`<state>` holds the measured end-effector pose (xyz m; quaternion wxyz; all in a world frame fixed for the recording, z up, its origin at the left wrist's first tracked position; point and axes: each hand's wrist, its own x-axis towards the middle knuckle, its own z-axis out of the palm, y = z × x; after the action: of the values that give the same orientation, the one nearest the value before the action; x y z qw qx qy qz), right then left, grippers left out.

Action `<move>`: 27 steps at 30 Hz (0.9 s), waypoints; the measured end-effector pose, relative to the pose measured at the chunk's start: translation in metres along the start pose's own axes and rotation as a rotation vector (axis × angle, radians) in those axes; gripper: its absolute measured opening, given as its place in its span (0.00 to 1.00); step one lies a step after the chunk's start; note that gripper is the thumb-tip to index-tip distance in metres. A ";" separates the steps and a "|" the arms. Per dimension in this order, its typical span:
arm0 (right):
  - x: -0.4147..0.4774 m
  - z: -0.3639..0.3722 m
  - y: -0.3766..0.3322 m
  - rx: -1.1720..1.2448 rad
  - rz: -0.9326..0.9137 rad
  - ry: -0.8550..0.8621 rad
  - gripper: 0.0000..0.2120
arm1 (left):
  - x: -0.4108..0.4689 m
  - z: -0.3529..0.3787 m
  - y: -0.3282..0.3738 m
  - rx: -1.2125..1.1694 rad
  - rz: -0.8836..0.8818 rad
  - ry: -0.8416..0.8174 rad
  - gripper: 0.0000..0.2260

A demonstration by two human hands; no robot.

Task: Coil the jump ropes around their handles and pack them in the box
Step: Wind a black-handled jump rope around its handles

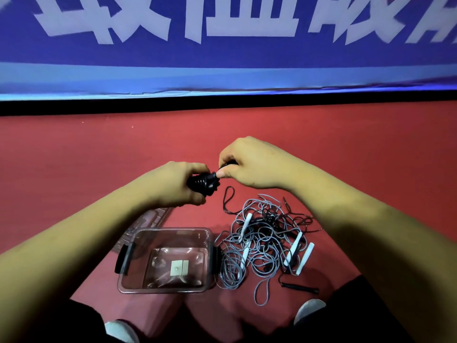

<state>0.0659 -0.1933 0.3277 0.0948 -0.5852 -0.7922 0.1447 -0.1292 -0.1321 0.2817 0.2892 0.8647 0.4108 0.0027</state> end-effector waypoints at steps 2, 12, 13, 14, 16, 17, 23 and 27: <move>0.002 0.001 0.003 0.051 -0.005 0.032 0.09 | -0.004 -0.002 0.004 -0.133 0.071 -0.055 0.17; 0.002 -0.002 0.010 0.338 0.007 0.064 0.08 | -0.024 -0.002 0.033 -0.379 0.199 0.019 0.19; 0.002 -0.001 0.010 0.355 0.009 0.067 0.08 | -0.025 -0.002 0.034 -0.366 0.202 0.047 0.18; 0.003 -0.001 0.010 0.378 0.014 0.075 0.09 | -0.026 -0.002 0.035 -0.351 0.209 0.076 0.17; 0.004 -0.002 0.009 0.469 0.024 0.097 0.10 | -0.028 -0.002 0.035 -0.379 0.221 0.112 0.17; 0.004 -0.002 0.008 0.540 0.029 0.105 0.11 | -0.028 -0.002 0.035 -0.432 0.225 0.129 0.19; 0.009 -0.001 -0.003 1.029 0.096 0.074 0.11 | -0.028 -0.002 0.041 -1.034 0.298 0.193 0.25; 0.010 0.000 -0.005 1.092 0.173 0.066 0.11 | -0.024 0.002 0.041 -1.266 0.294 0.184 0.32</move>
<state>0.0582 -0.1856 0.3290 0.3972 -0.5183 -0.5477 0.5231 -0.1155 -0.1707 0.3066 0.7024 0.5709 0.2304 0.3573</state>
